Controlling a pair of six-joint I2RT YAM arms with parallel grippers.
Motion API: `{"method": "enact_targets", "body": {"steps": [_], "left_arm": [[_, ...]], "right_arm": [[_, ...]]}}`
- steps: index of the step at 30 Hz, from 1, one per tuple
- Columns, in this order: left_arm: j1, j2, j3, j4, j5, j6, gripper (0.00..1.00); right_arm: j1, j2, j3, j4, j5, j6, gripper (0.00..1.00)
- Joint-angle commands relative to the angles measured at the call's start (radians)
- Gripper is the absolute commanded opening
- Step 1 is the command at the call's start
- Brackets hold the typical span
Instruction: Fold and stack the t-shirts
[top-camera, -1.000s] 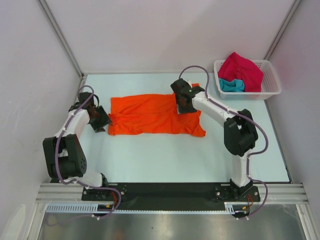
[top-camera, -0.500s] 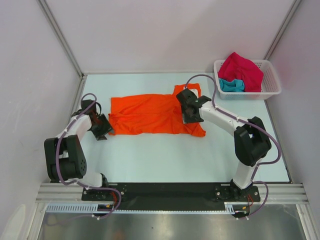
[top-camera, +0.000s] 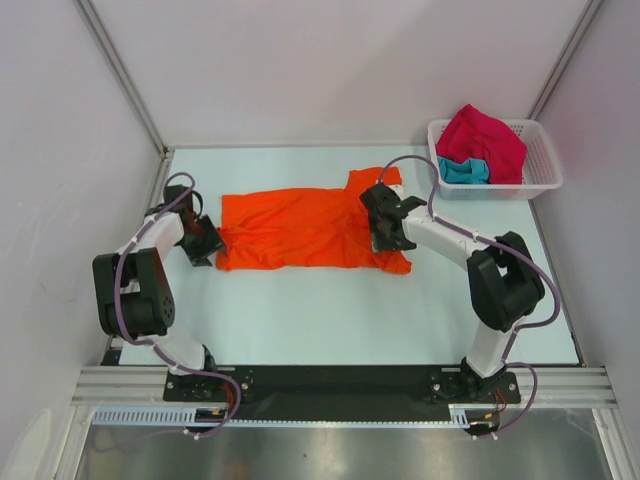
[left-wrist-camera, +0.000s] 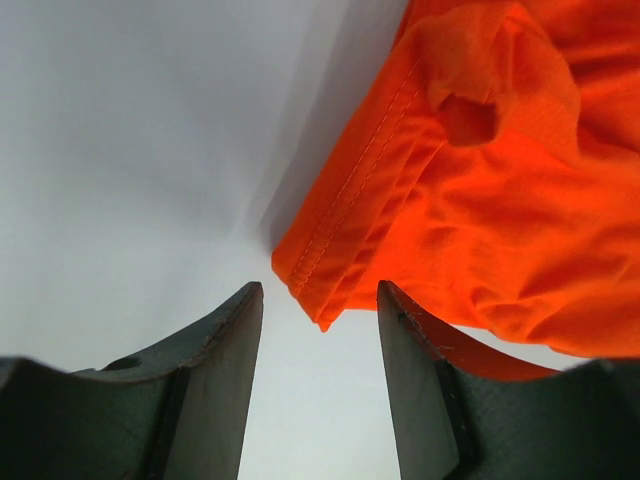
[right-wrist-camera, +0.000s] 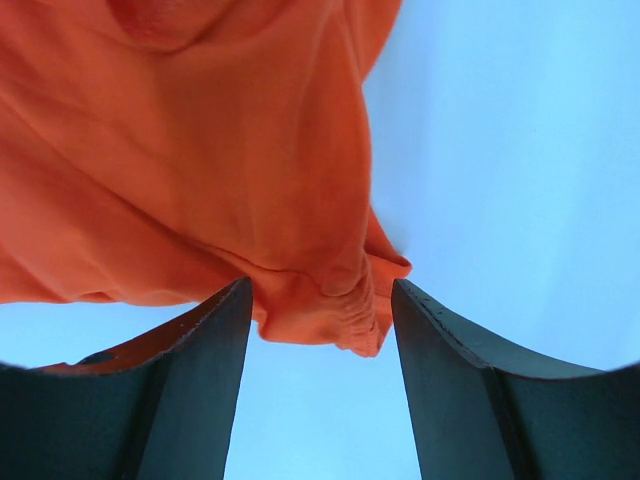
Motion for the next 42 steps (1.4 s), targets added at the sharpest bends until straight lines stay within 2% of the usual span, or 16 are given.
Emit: {"method": "enact_targets", "body": {"steps": [1,17,32,42], "left_arm": [[-0.013,0.022,0.055,-0.002,-0.01,0.015,0.55],[-0.068,0.036,0.041,0.001,-0.033,-0.004,0.55],[-0.071,0.071,0.028,0.013,-0.061,-0.005,0.54],[-0.073,0.077,0.028,0.019,-0.061,0.001,0.46]], "right_arm": [[-0.016,-0.047,-0.03,0.025,0.031,0.014,0.63],[-0.045,-0.078,-0.091,0.051,0.034,0.005,0.64],[-0.073,-0.089,-0.145,0.093,0.016,-0.002,0.65],[-0.077,-0.064,-0.152,0.11,-0.001,0.0,0.65]]}}
